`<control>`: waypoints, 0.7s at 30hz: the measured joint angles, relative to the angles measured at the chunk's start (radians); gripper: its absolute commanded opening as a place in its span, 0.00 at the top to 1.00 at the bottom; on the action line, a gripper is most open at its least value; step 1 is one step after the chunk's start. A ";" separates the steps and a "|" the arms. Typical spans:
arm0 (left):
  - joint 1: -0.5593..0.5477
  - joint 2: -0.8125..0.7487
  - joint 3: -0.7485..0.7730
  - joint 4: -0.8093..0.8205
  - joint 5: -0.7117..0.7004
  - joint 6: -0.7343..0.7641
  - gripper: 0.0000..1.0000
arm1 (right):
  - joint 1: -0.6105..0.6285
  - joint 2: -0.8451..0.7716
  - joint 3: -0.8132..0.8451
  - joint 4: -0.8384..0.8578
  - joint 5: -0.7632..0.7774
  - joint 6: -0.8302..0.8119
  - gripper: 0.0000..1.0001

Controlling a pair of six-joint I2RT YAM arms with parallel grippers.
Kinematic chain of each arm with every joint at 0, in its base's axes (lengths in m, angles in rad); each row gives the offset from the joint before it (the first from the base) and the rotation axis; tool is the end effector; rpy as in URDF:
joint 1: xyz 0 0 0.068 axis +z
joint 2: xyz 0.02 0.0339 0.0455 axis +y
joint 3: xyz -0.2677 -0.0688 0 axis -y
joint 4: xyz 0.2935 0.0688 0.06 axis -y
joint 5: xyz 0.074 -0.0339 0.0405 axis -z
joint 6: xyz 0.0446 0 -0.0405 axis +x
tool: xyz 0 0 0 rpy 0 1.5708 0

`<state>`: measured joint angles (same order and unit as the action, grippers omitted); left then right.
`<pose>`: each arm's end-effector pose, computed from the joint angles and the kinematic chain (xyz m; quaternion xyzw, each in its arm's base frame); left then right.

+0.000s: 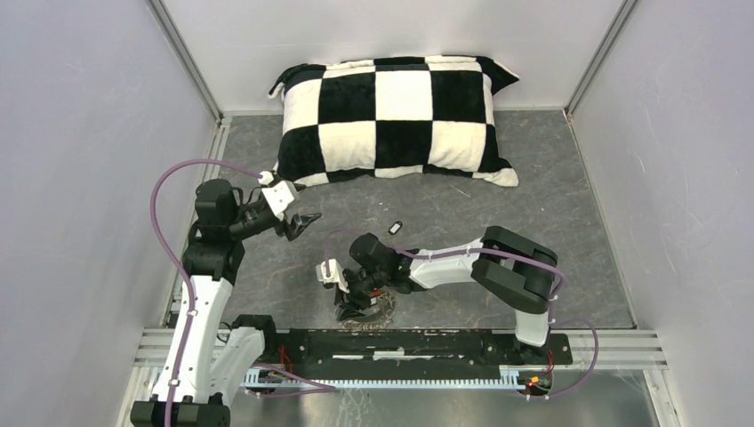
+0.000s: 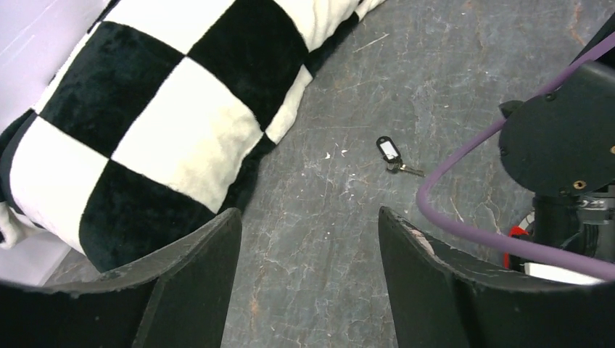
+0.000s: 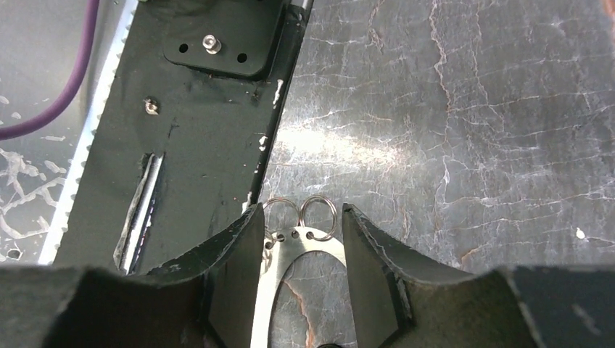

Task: Put the keys on the keyring

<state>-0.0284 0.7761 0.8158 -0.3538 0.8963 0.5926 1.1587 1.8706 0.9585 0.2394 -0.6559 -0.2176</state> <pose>0.2156 -0.0410 0.3412 0.4653 0.6164 -0.1892 0.6064 0.1400 0.3881 0.1058 -0.6497 0.5700 0.4450 0.2348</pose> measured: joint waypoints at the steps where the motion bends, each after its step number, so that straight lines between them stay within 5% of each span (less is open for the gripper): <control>1: 0.000 -0.001 0.000 -0.006 0.004 0.002 0.21 | 0.000 0.006 0.005 -0.007 0.000 -0.002 0.51; 4: 0.000 -0.005 0.000 -0.013 0.017 0.002 0.12 | -0.002 0.024 0.017 -0.022 0.000 -0.012 0.52; 21: -0.005 -0.013 0.000 -0.014 0.030 0.003 0.08 | -0.016 0.060 0.025 -0.042 -0.028 -0.033 0.72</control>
<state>-0.0334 0.7628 0.8158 -0.3676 0.9264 0.5957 1.1423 1.9301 0.9836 0.1970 -0.6842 -0.2504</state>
